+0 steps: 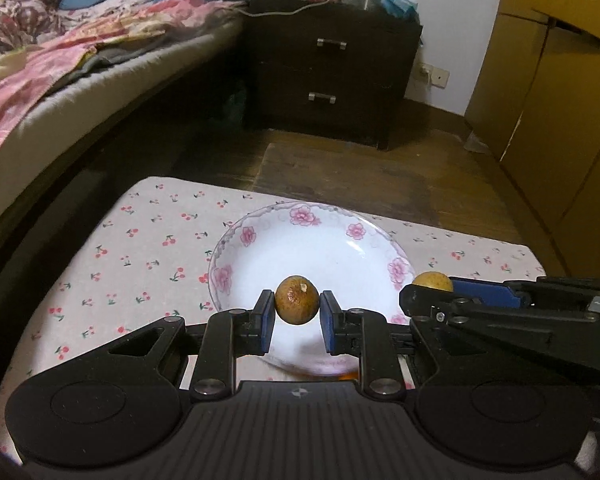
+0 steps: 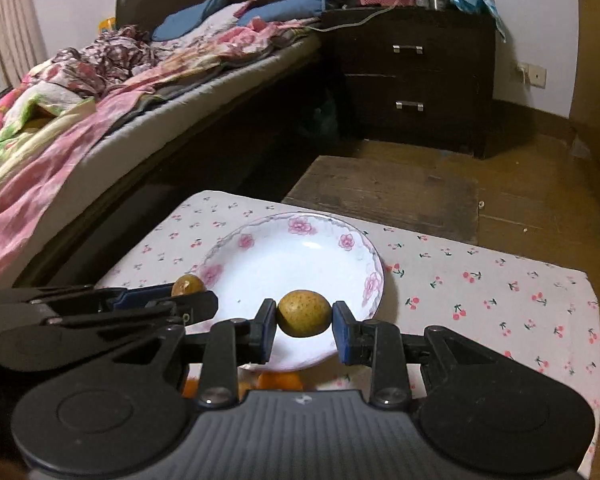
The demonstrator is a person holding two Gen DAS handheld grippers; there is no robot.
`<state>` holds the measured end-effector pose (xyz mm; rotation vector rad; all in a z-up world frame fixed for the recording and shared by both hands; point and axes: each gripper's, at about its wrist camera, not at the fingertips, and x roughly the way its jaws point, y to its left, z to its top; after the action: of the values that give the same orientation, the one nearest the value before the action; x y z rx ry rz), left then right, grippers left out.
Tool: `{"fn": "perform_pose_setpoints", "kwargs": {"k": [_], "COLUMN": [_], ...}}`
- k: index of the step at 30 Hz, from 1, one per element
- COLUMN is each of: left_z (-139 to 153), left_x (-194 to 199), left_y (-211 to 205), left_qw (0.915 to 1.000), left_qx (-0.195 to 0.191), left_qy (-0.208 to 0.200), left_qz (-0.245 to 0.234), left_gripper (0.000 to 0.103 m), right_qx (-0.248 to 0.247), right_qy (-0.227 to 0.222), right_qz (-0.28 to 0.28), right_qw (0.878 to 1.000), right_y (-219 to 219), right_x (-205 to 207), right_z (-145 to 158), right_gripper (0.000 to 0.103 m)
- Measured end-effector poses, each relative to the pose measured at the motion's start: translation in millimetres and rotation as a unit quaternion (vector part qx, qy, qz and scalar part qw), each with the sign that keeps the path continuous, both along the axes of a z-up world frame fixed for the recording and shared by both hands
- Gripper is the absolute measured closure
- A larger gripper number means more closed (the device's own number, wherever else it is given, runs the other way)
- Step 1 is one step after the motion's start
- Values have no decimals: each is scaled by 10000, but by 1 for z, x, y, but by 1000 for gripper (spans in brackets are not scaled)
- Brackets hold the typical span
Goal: Organize fruits
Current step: 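Carry both held brown fruits over the white flowered bowl, then open both grippers to drop the brown fruits into the bowl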
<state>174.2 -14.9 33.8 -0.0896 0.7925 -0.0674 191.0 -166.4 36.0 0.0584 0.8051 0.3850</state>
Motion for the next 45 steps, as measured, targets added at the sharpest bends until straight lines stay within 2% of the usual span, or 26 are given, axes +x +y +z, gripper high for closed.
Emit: {"fn": "perform_pose_setpoints", "kwargs": {"k": [5,15,27,29,34,42,45], "left_z": [-14,-30,-40,-39,-34,-19,-14], "left_x": [14,29,31,30,29,23,15], "left_y": [-5,-1,-4,-3,2,10,13], "left_qw": [9997,9989,9976,9976,9978,9994,9994], "left_qx": [225,384,619,612,604,287,310], "left_qy": [73,261,322,306,230,129,71], "left_qz": [-57,44,26,35,133,153,136], "left_gripper": [73,73,73,71,55,45,43], "right_qx": [-104,-91,-157,-167,-168,-44,-22], "right_qy": [87,158,173,171,41,-101,-175], "right_qz": [-40,31,54,62,45,-3,30], "right_qw": [9999,9998,9997,9997,9998,9999,9998], "right_y": [0,6,11,11,9,1,0], "right_x": [16,35,38,37,36,32,27], "right_z": [-15,-40,-52,-51,-46,-29,-20], "right_gripper": [83,83,81,81,78,71,69]}}
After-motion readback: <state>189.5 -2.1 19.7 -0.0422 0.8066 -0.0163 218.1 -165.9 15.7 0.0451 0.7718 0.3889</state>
